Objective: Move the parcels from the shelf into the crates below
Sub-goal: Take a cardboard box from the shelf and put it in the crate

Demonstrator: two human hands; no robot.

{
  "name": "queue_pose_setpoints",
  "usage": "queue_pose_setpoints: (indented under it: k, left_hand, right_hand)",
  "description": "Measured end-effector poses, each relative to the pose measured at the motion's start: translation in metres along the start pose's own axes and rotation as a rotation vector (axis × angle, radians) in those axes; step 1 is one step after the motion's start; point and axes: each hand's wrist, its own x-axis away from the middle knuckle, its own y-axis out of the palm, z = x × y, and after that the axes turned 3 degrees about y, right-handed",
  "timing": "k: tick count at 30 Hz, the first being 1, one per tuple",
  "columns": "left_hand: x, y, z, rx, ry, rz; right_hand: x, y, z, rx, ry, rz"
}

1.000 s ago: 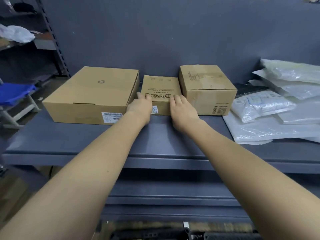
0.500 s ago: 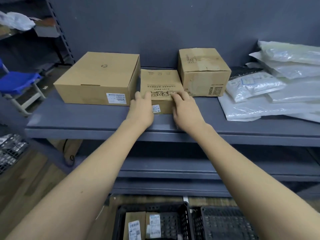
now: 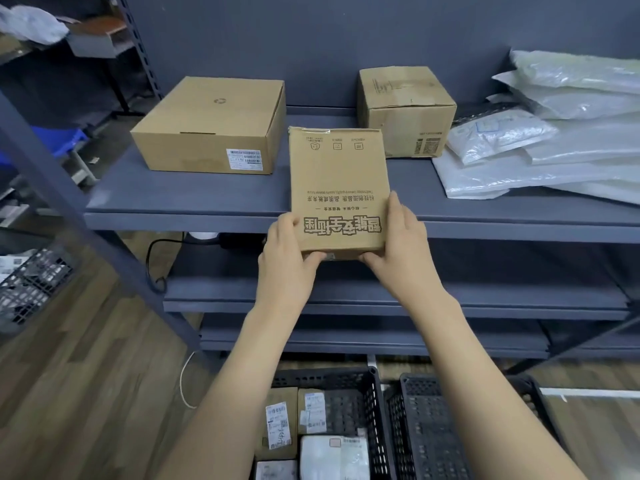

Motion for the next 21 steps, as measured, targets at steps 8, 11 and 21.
queue_pose_setpoints:
  k: [8,11,21]
  left_hand:
    - [0.026,-0.012,0.000,0.128,0.013,-0.048]
    - [0.035,-0.026,0.008,0.158,0.038,-0.068]
    - [0.035,-0.060,0.020,0.391,-0.057,-0.086]
  right_hand:
    - [0.040,-0.013,-0.002,-0.116,-0.070,0.158]
    - [0.058,-0.014,-0.004,-0.189,-0.104,0.235]
    - [0.083,-0.031,-0.001,-0.250,-0.220,0.326]
